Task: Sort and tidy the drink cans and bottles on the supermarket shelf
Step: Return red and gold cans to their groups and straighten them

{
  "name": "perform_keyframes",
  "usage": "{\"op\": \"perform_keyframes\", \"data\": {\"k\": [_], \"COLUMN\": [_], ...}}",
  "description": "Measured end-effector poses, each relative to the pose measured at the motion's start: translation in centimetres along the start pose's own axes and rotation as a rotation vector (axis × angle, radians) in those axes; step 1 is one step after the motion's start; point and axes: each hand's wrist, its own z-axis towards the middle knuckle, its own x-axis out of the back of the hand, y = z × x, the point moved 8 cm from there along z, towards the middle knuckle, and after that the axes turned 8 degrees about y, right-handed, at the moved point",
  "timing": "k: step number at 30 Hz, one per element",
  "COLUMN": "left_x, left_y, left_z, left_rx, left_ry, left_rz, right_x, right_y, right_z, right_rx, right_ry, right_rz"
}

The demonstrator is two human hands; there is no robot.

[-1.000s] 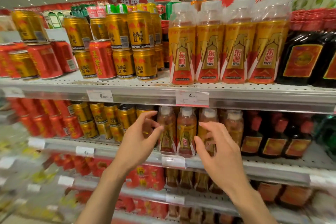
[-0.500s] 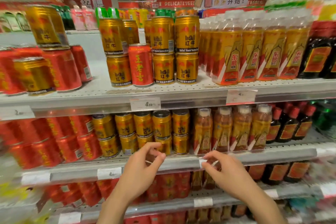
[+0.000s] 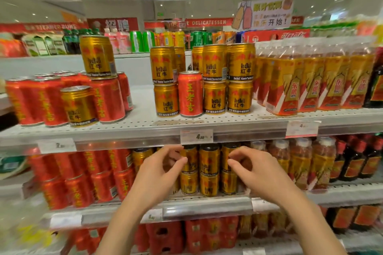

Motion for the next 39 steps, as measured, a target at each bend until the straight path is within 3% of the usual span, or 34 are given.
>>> {"op": "perform_keyframes", "data": {"k": [10,14,20,26,31,39], "left_x": [5.4,5.9,5.8,5.4,5.1,5.0], "left_y": [4.7,4.5,2.6,1.9,1.8,1.7], "left_z": [6.4,8.8,11.0,11.1,11.2,11.1], "left_rx": [-0.176,-0.241,-0.276,-0.294,-0.271,-0.235], "left_ry": [0.241,0.234,0.163,0.124,0.085,0.064], "left_rz": [0.089,0.195,0.119,0.083,0.065,0.067], "right_x": [4.2,2.3,0.7,2.8,2.7,3.6], "right_y": [-6.1,-8.6,-10.3,-13.5,-14.2,-14.0], "right_z": [6.6,8.4,9.7,11.8,13.1,13.0], "right_rx": [0.294,0.372,0.314,0.28,0.272,0.296], "right_ry": [0.274,0.24,0.246,0.486,0.45,0.432], "right_rz": [0.036,-0.063,-0.202,-0.178,-0.276,-0.201]}}
